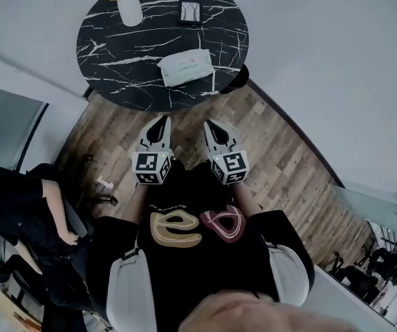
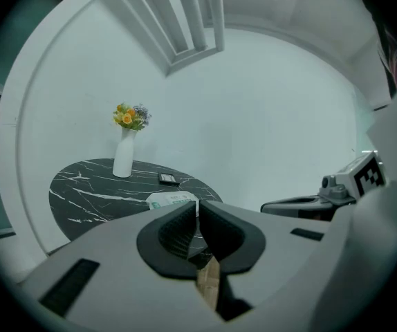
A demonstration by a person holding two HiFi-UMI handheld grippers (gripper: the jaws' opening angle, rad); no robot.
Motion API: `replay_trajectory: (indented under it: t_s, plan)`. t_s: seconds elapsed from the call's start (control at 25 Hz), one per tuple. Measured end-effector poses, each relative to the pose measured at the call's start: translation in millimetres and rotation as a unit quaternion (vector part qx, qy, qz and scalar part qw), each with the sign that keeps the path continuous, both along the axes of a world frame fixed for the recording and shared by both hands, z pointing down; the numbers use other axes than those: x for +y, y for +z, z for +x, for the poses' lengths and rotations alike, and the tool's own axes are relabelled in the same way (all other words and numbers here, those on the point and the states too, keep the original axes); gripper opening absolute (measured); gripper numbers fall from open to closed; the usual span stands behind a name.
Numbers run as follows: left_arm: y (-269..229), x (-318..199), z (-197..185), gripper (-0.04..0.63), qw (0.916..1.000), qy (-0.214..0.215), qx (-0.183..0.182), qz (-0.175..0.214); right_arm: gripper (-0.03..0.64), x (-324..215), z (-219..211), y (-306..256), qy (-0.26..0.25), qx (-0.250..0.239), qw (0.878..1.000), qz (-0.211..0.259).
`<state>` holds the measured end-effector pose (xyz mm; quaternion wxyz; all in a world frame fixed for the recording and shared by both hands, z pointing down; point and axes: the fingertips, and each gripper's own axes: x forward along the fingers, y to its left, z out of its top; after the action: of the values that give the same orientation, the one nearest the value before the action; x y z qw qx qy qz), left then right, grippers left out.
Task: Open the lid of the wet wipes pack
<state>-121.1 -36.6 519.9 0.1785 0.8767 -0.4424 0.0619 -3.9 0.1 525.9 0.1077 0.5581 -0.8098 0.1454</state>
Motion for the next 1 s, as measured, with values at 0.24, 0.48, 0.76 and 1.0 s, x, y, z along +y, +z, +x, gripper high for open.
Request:
replay_trajectory:
  t_s: [0.24,0.48,0.76,1.0]
  plan:
    - [1.2,-18.1,-2.6,0.026,0.9999,0.015,0.004,-0.008,0.012,-18.9,-5.9,-1.9,0.010,0.013,1.000,-0.001]
    - [9.1,-28.5,-2.2,0.026,0.9997,0.017,-0.013,-0.016,0.012,-33.0,9.0,4.8,0.030,0.020,0.999,-0.011]
    - [5.4,-63.1,2.6,0.026,0.9997,-0.018,-0.014,-0.010,0.012,-73.2,23.8,5.8,-0.005,0.048,0.999,-0.004]
    - [4.8,-104.0,13.8,0.026,0.9984,-0.050,-0.022,-0.011,0.014,-125.4,35.3,-0.6,-0.048,0.056,0.997,0.007]
